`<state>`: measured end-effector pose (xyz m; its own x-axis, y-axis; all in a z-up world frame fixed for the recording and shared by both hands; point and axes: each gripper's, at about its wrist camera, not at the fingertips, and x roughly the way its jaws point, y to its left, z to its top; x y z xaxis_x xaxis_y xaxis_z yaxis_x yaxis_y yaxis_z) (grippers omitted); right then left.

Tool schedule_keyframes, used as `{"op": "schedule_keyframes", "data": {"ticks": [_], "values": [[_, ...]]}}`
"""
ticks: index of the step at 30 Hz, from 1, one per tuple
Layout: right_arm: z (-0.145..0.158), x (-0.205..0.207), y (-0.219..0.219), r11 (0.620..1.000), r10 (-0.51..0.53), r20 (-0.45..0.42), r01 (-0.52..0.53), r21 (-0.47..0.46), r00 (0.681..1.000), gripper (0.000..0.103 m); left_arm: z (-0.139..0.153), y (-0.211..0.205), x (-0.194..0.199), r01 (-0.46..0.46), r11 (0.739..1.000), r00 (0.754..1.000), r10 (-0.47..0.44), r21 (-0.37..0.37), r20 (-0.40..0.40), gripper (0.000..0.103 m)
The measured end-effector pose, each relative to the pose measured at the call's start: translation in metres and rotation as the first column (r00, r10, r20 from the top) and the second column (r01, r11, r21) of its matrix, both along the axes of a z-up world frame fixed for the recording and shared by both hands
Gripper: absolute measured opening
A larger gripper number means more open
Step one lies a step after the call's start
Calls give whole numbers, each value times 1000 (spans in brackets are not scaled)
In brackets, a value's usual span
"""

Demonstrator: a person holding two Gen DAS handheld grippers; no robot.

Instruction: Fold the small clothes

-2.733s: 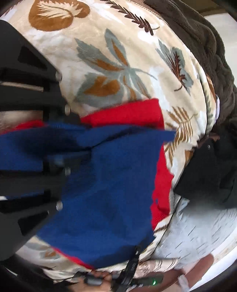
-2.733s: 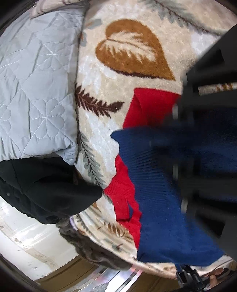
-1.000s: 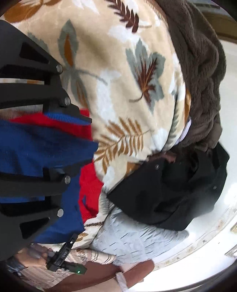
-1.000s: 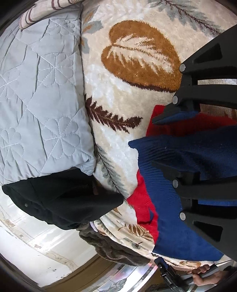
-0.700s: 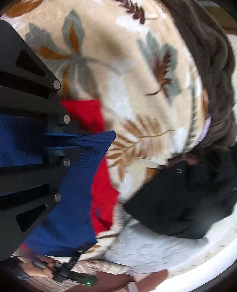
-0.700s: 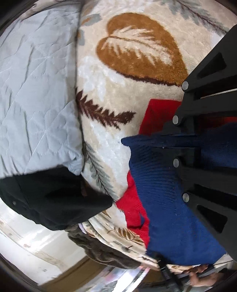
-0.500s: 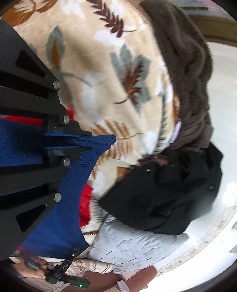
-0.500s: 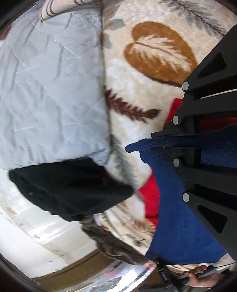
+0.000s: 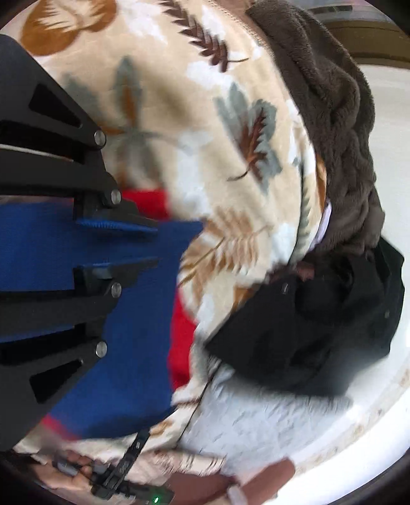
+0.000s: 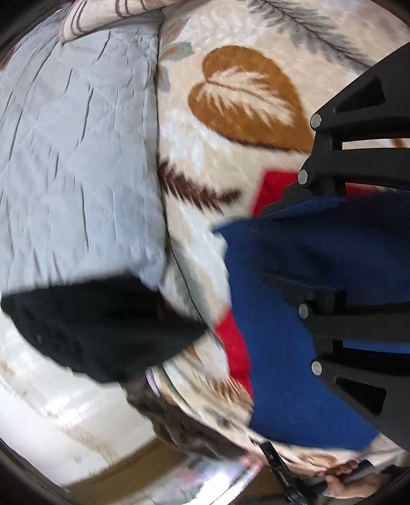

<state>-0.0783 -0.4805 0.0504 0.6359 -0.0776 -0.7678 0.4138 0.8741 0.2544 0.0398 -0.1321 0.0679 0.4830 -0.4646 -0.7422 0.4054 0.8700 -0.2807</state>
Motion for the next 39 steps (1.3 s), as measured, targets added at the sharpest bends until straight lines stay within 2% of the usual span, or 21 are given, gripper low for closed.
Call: {"op": "schedule_keyframes", "data": {"ticks": [3, 5, 7, 10, 12, 14, 16, 20, 23, 27, 32, 34, 36, 39], "values": [[3, -13, 41, 994, 109, -2, -109, 14, 994, 39, -7, -2, -34, 53, 998, 998, -55, -34, -45, 19], [2, -21, 67, 987, 161, -16, -161, 13, 987, 39, -16, -5, -53, 80, 997, 995, -80, 0, -55, 19], [-1, -30, 91, 979, 201, -32, -202, -5, 979, 39, -22, -10, -67, 93, 993, 995, -90, 69, -44, 19], [-7, -36, 124, 968, 241, -50, -244, -59, 969, 42, -24, -10, -80, 78, 991, 997, -75, 111, -29, 19], [-22, -33, 139, 962, 248, -92, -257, -95, 964, 45, -29, -11, -81, 70, 988, 997, -66, 138, -31, 19], [-37, -27, 146, 955, 242, -141, -262, -142, 960, 46, -34, -14, -81, 72, 983, 997, -69, 168, -26, 19], [-38, -26, 150, 950, 236, -145, -259, -172, 961, 48, -34, -15, -83, 68, 982, 998, -67, 177, -13, 19], [-19, -32, 157, 960, 231, -118, -245, -132, 966, 47, -30, -11, -86, 70, 985, 998, -69, 159, -15, 19], [-5, -34, 172, 953, 254, -98, -266, -143, 962, 47, -27, -7, -87, 69, 986, 998, -67, 149, -17, 20], [3, -34, 200, 937, 310, -85, -319, -141, 947, 48, -23, 0, -89, 62, 988, 998, -61, 139, -14, 34], [-18, -27, 233, 916, 365, -134, -381, -122, 921, 49, -26, 12, -82, 42, 988, 999, -37, 151, -36, 35], [-34, -23, 242, 910, 376, -180, -399, -114, 909, 49, -33, 17, -75, 45, 987, 996, -33, 156, -81, 37], [-47, -21, 248, 908, 368, -224, -401, -124, 902, 50, -40, 25, -68, 39, 988, 993, -21, 153, -117, 47], [-40, -21, 253, 909, 364, -211, -396, -131, 907, 53, -41, 39, -63, 41, 998, 985, -31, 54, -171, 47]]}}
